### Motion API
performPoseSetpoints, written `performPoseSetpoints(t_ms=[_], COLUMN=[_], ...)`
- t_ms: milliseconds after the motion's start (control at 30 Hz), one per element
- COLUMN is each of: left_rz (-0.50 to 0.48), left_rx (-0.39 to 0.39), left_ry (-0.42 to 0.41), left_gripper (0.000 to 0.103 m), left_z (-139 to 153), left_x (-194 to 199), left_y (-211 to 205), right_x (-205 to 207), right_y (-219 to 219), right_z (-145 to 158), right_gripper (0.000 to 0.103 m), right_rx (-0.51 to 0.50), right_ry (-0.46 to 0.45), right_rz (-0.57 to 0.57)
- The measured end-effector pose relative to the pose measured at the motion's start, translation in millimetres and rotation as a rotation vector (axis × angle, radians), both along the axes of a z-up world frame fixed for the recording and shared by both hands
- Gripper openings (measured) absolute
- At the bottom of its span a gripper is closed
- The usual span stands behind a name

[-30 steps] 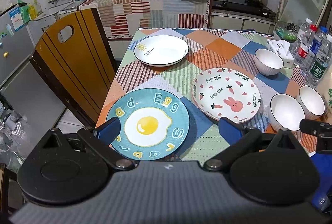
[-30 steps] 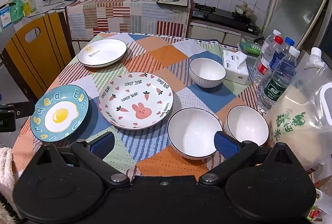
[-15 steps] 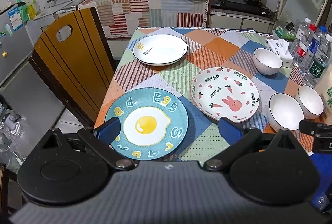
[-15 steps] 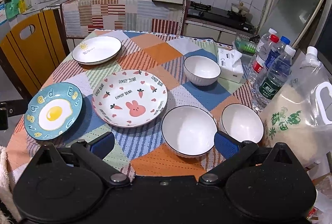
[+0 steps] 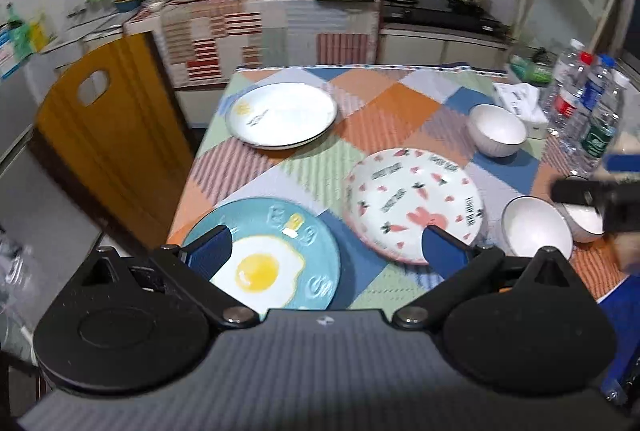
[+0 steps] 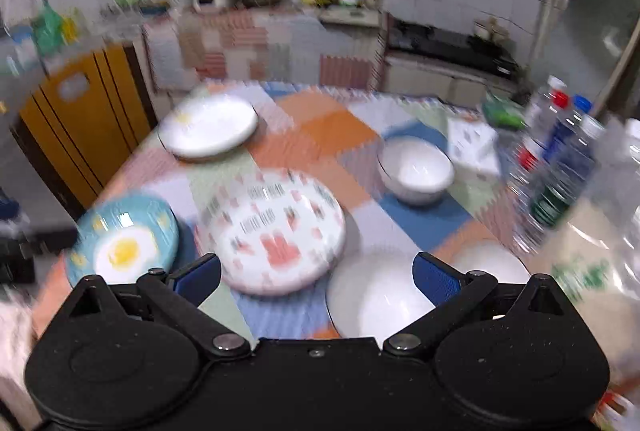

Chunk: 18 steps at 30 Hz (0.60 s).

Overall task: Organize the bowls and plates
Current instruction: 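Reach the right gripper to the rim of the pink bunny plate and grasp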

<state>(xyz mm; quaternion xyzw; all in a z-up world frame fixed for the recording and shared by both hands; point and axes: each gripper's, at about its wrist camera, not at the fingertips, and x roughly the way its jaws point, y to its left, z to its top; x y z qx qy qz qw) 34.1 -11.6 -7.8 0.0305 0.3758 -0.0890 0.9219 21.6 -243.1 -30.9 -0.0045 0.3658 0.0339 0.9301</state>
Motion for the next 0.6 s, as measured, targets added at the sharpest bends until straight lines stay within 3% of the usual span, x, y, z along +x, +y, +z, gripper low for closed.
performPoseSetpoints(t_ms=[133,200,367,533,600], left_rz=[-0.004,-0.022,-0.030,0.002,0.012], left_rx=[-0.041,-0.068,-0.109,-0.141,-0.133], left_ry=[0.051,0.087,0.169,0.254,0.297], left_gripper=[0.101,0.099,0.096,0.090,0.085], left_z=[-7,-17,-56,-100,-115], left_x=[29,43,65,86,94], left_y=[-15,-22,-42,-57,-63], right_x=[29,47,96,130,143], right_y=[-20,-25,-44,-71,-76], right_z=[-3,-12,-45,-82,-96], right_gripper=[0.103,0.103,0.099,0.092,0.089], right_rx=[0.099,0.088,0.105,0.268,0.283], right_ry=[-0.094,-0.091,0.012,0.129,0.162], right_rz=[0.173,0.203,0.232,0.220,0.218])
